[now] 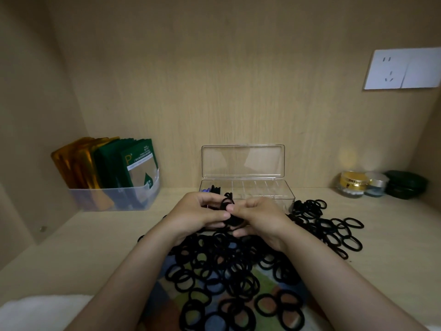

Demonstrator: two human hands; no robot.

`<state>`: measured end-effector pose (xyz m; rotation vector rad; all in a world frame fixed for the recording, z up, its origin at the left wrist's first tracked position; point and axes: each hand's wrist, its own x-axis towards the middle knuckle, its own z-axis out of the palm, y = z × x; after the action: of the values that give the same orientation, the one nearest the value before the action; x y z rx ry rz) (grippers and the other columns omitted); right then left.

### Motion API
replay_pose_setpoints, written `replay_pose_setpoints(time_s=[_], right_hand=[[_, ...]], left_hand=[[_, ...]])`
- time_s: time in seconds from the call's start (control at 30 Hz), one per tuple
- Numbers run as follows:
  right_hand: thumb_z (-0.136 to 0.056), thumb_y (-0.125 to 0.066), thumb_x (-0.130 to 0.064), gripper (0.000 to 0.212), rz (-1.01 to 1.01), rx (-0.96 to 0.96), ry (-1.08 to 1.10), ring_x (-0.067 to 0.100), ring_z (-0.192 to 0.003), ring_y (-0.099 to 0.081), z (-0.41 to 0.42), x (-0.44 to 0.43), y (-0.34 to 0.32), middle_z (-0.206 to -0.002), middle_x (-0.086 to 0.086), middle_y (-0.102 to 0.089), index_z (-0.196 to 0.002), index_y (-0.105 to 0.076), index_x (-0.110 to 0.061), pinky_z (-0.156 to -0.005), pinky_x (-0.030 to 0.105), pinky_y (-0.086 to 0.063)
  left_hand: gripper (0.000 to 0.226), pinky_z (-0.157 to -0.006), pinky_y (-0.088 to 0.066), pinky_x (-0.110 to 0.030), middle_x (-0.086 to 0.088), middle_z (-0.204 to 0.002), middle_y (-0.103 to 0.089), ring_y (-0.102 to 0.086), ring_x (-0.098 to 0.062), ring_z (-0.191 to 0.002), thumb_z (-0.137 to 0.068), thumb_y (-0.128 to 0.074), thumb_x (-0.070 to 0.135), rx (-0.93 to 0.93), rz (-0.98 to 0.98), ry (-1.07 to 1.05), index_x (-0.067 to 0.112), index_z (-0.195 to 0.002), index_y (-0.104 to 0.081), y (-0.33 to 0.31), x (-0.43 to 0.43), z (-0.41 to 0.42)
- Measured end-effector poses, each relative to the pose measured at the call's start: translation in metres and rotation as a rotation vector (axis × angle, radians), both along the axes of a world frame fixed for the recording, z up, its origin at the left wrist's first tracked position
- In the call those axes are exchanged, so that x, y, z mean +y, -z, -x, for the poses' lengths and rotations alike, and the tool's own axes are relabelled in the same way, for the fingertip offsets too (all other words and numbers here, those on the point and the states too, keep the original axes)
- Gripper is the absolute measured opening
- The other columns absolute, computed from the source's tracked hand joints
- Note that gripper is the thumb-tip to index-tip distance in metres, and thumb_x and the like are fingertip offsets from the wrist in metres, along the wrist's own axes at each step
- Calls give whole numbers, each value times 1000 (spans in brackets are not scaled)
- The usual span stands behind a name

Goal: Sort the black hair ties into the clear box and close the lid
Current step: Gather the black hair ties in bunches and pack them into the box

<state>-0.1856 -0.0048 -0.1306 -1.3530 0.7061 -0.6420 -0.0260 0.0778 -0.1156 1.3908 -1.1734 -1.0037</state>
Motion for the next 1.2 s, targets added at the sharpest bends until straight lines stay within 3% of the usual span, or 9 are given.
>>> replay_pose_setpoints(time_s=[0.13,0.2,0.3,0.43,0.53,0.67,0.87,1.0,1.2], right_hand=[[-84,-78,-15,25,52,29,42,31,-82,-75,-4,-2,5,-111,15,-71,-103,-71,0,-59,28,-61],[-83,-79,-14,26,99,59,79,28,-72,-74,-4,-2,5,-113,12,-70,-105,-70,-3,-58,28,-61],[-85,-77,-13,14,161,80,104,19,-55,-69,-4,0,5,-108,6,-67,-96,-69,-12,-54,24,-58],[-84,-78,-11,22,222,75,81,21,-56,-67,-7,0,10,-102,7,-67,-104,-70,-7,-54,29,-60],[-83,-79,-13,31,268,109,62,18,-60,-67,-10,-2,15,-81,7,-62,-110,-70,-2,-59,37,-62],[-83,-79,-15,32,303,127,41,19,-60,-66,-10,-4,18,-73,3,-55,-112,-70,-4,-63,40,-63],[-83,-79,-13,30,316,84,19,18,-58,-64,-10,1,13,-75,6,-60,-111,-71,-4,-63,41,-62],[-85,-76,-8,25,247,-28,-55,11,-52,-64,-11,10,4,-86,9,-73,-109,-71,-1,-47,22,-53],[-83,-77,-7,15,224,-80,-77,19,-64,-68,-20,18,4,-81,9,-75,-98,-74,-4,-47,25,-55]], left_hand=[[26,-67,-57,-20,-6,-102,-75,-74,-17,-86,-88,-72,10,-171,0,-93,17,-114,-70,-16,8,-14],[13,-60,-52,-19,-3,-89,-74,-71,-15,-78,-93,-66,13,-343,23,-296,22,-101,-72,-18,8,-33],[24,-72,-48,-26,2,-87,-70,-67,-17,-86,-94,-61,10,-632,-20,-474,29,-83,-70,-5,9,-69],[29,-93,-40,-20,-3,-127,-59,-57,-20,-119,-97,-56,8,-926,-217,-317,22,-119,-69,19,9,-89],[38,-105,-35,-21,-8,-138,-58,-53,-22,-127,-96,-55,8,-1002,-290,-236,14,-133,-63,28,6,-90],[31,-101,-45,-25,-5,-124,-69,-62,-19,-115,-93,-61,8,-980,-304,-279,13,-122,-70,30,5,-90],[13,-72,-51,-19,4,-85,-74,-68,-8,-78,-84,-76,11,-724,-87,-442,23,-87,-74,18,15,-72],[11,-66,-51,-19,1,-80,-74,-70,-12,-74,-79,-82,16,-507,-38,-448,20,-87,-75,7,21,-48],[11,-62,-53,-19,-8,-85,-77,-68,-14,-71,-83,-77,12,-241,-34,-272,12,-94,-75,2,20,-17]])
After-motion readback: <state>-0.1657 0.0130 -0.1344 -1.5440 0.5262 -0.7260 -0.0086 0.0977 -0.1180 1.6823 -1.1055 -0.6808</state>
